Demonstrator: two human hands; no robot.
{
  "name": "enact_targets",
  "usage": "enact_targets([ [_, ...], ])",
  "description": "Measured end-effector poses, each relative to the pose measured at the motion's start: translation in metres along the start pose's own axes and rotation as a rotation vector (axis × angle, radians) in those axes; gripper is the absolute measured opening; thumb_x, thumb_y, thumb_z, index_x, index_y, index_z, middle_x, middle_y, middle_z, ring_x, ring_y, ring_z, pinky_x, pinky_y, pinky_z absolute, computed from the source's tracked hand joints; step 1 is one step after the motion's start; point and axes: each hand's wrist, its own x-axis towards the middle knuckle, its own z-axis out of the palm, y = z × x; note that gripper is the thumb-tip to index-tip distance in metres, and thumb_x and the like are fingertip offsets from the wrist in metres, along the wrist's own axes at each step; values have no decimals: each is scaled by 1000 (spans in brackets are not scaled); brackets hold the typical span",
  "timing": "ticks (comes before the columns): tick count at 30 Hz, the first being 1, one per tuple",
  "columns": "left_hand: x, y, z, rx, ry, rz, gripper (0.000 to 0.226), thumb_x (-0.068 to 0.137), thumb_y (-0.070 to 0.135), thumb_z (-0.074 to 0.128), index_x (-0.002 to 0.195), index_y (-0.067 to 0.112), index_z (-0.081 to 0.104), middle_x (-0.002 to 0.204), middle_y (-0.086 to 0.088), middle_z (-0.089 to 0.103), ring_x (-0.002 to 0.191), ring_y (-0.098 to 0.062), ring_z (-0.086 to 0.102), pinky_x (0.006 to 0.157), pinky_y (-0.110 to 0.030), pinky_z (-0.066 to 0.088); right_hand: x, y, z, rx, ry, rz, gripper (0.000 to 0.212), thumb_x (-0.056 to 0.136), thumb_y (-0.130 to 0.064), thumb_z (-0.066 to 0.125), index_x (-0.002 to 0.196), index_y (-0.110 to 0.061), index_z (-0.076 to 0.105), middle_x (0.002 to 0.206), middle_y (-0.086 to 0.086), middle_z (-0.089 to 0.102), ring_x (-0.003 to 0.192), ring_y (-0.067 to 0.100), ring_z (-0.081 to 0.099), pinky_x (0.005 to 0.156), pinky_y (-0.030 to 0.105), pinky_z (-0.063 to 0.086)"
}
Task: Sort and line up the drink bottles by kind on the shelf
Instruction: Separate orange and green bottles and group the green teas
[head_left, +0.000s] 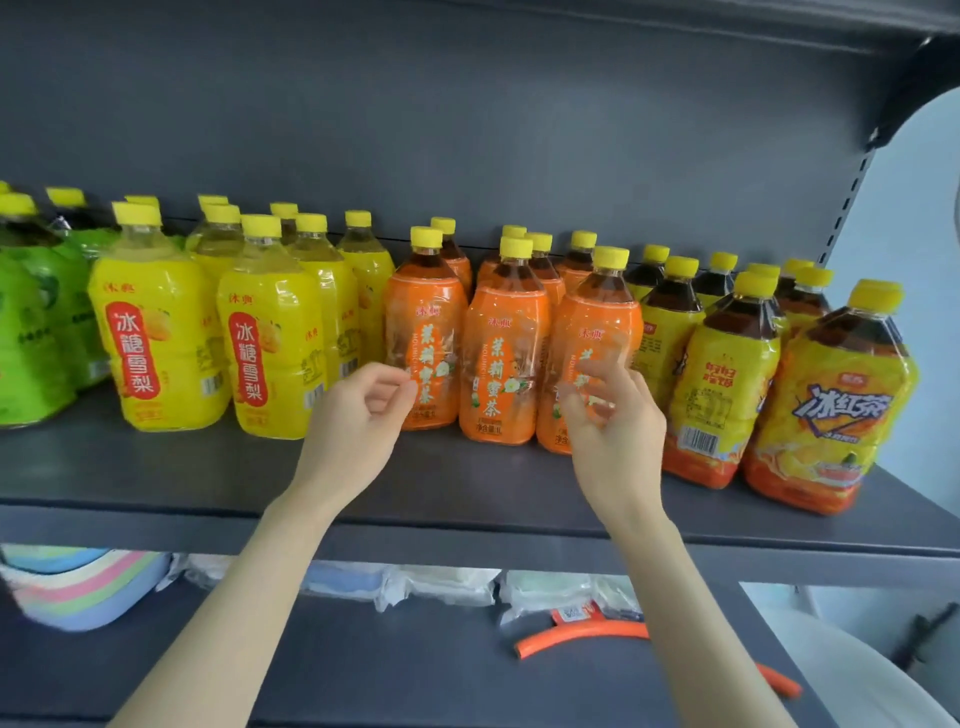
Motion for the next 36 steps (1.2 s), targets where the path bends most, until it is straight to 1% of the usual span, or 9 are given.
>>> enact_targets([
  [3,-9,5,-36,-85,7,42,10,90,24,60,97,20,67,90,6,70,86,-6,65,74,-9,46,-11,-35,15,43,-74,-50,15,92,-19,61,104,-14,67,101,2,67,85,5,59,74,15,46],
  [5,-17,4,-68,-109,19,73,9,90,24,61,97,22,66,90,7,70,86,-6,65,77,-16,49,-24,-60,29,80,-103,-81,11,92,-17,61,100,-15,68,99,1,68,85,9,60,74,20,47],
  [7,-28,0,-105,-119,43,96,8,90,25,61,96,23,67,89,10,70,85,-2,64,76,-12,48,-42,-86,48,124,-127,-110,10,92,-14,61,97,-15,69,95,0,69,82,8,61,75,24,49],
  [10,-54,-20,-167,-137,66,84,10,89,27,60,96,26,67,88,14,70,85,2,64,76,-8,46,-80,-126,86,207,-156,-130,9,92,-15,61,95,-14,69,92,0,70,83,4,62,73,15,47],
  [17,-117,-111,-323,-70,133,-58,9,85,27,61,92,27,67,84,15,72,85,4,65,76,-6,45,-196,-224,200,357,-341,-62,10,92,-18,62,100,-18,68,92,-6,69,87,2,63,74,10,47],
  [23,-128,-161,-434,33,268,-110,13,88,20,62,100,24,67,93,15,69,90,9,60,78,1,39,-239,-311,280,391,-453,-133,18,92,-19,62,108,-12,68,99,-1,70,94,12,65,85,30,52],
  [27,-115,-194,-492,50,372,-121,14,88,19,62,99,26,66,86,14,70,89,7,61,77,1,39,-248,-354,335,465,-499,-144,16,92,-18,62,106,-14,69,98,-3,71,91,5,64,85,23,51],
  [31,-92,-232,-538,98,397,-111,14,88,18,62,97,29,65,89,26,67,88,7,61,75,2,39,-252,-387,397,540,-523,-151,12,91,-16,62,101,-19,68,96,-9,69,92,0,61,82,12,47],
  [36,-50,-288,-591,150,408,-104,13,89,19,61,99,27,65,88,18,69,91,7,61,77,0,40,-250,-426,485,580,-558,-173,10,92,-17,62,98,-22,68,93,-12,67,90,3,63,79,13,47],
])
